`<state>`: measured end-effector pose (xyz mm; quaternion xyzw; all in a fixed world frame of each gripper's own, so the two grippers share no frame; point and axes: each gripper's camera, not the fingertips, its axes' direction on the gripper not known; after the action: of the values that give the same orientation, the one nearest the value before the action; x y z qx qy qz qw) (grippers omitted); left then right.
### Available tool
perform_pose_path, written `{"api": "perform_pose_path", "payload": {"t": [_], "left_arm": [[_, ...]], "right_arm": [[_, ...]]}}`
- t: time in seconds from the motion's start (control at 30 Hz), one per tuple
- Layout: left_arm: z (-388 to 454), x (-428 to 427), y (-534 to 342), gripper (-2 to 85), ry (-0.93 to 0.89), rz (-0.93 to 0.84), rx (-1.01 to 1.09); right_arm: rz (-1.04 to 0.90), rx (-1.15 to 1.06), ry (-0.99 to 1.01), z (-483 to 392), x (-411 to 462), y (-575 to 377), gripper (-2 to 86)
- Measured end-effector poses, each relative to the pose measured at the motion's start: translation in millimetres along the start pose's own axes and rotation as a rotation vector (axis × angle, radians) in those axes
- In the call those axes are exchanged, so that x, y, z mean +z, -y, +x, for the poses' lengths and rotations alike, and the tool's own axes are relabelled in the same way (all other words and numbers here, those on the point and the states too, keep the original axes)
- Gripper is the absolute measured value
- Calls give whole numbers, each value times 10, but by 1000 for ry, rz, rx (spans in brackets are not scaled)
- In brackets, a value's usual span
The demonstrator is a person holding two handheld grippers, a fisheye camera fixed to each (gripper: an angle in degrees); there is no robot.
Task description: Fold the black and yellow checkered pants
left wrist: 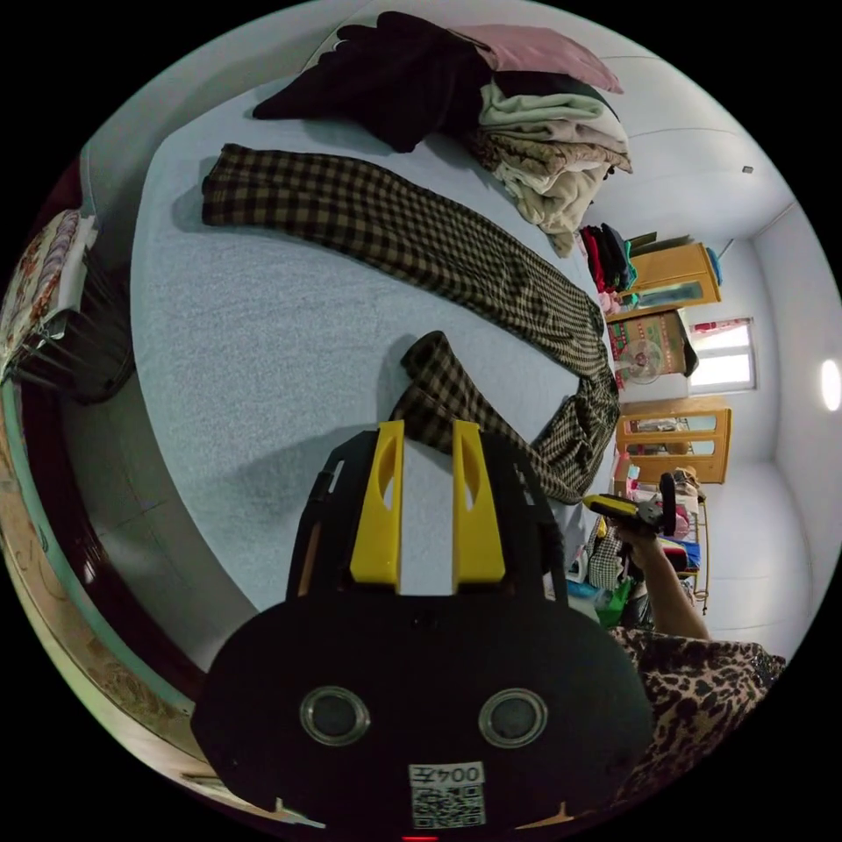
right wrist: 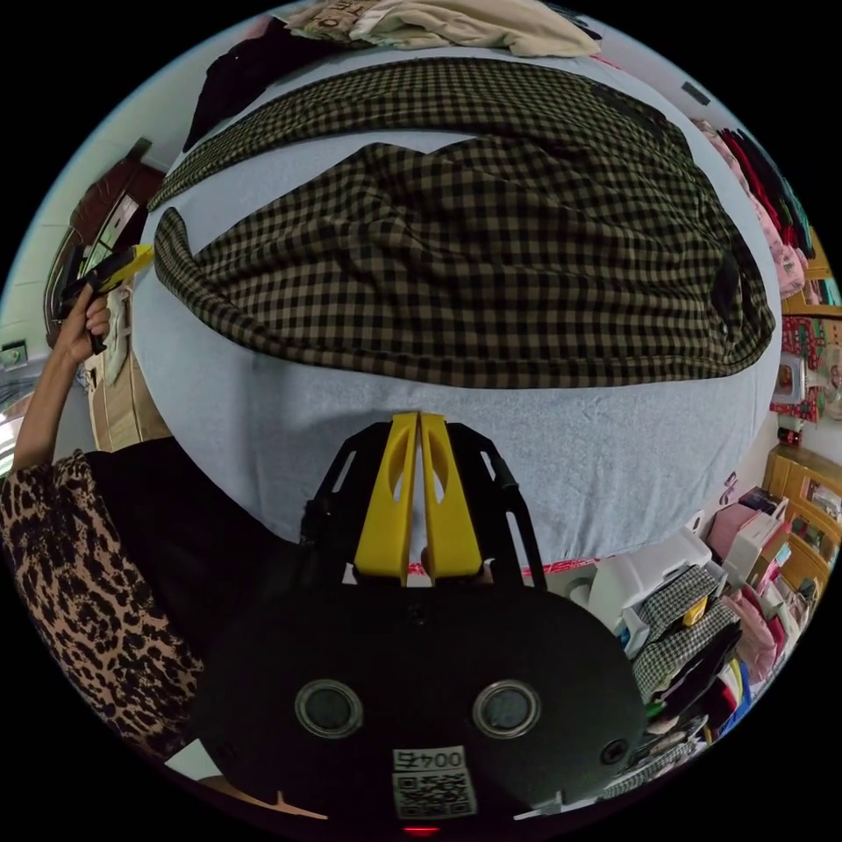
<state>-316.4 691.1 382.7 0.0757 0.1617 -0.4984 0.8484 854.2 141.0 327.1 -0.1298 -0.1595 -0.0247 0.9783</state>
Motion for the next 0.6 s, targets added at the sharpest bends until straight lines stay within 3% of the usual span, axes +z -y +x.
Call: {"api": "perform_pose_path", "payload": {"t": [0.3,0.47,0.6], "left_arm": [[283,-210,-151,6,77,30,114],[467,-971,-935,3,53,82,206],[315,-1071,-1616,3,67,-10,151]], "right_arm": [[11,33,54,-26,62,12,-6],[8,17,15,-183,95,42,-6],[20,1,-18,-306,115,35,-6]]}}
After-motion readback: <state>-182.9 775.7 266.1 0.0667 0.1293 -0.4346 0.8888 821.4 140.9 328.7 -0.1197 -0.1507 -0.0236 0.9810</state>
